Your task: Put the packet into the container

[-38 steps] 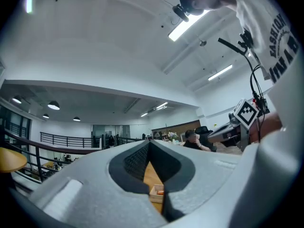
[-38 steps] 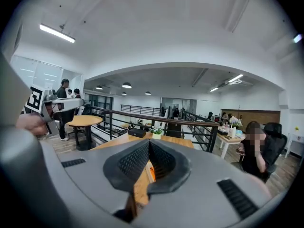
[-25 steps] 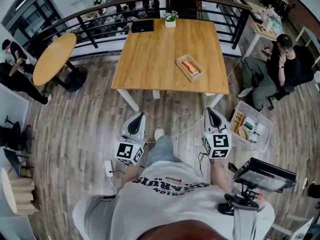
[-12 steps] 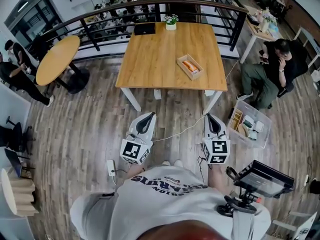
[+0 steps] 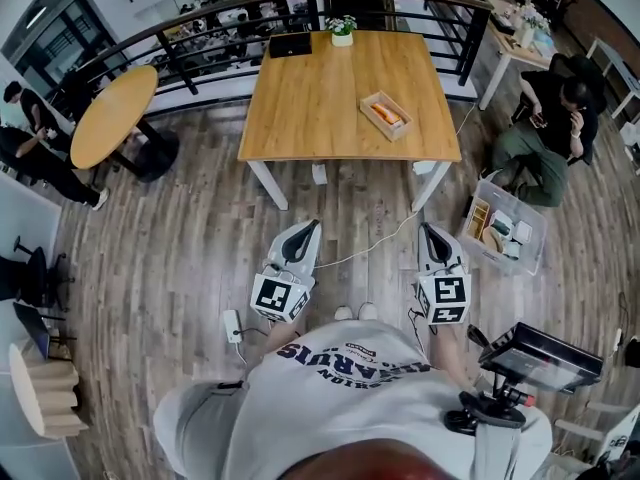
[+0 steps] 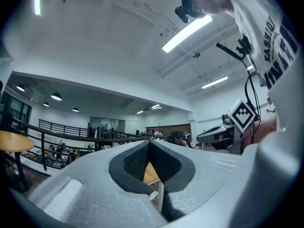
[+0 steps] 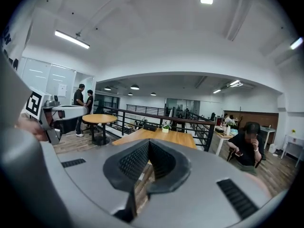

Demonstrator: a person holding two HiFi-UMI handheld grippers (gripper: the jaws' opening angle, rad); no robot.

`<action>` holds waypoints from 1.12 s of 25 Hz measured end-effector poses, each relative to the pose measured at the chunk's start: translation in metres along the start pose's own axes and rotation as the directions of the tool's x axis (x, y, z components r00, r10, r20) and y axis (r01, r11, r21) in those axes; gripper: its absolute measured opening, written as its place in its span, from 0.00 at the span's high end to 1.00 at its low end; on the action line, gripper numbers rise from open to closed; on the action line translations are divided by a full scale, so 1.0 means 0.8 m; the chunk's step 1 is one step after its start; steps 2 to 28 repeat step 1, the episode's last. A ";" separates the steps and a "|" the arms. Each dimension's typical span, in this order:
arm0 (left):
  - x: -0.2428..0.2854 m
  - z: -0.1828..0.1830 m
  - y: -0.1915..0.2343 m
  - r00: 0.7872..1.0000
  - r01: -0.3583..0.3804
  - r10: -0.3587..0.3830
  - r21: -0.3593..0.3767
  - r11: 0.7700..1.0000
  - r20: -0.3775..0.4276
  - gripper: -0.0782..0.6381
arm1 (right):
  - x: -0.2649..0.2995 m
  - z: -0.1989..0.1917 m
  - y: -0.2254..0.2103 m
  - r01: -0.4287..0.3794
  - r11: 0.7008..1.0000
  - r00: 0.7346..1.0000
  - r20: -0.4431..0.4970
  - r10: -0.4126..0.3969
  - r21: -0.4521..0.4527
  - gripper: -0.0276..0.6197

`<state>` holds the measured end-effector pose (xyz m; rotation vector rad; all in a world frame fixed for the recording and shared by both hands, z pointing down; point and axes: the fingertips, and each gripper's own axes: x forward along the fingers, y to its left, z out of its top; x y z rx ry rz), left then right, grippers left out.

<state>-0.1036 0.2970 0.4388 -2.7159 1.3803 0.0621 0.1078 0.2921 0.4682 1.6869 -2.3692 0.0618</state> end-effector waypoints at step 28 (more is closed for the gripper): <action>-0.009 -0.003 0.000 1.000 0.004 -0.004 0.005 1.000 0.001 0.89 | -0.005 -0.006 0.008 0.002 1.000 1.000 -0.002 -0.002 0.001 0.94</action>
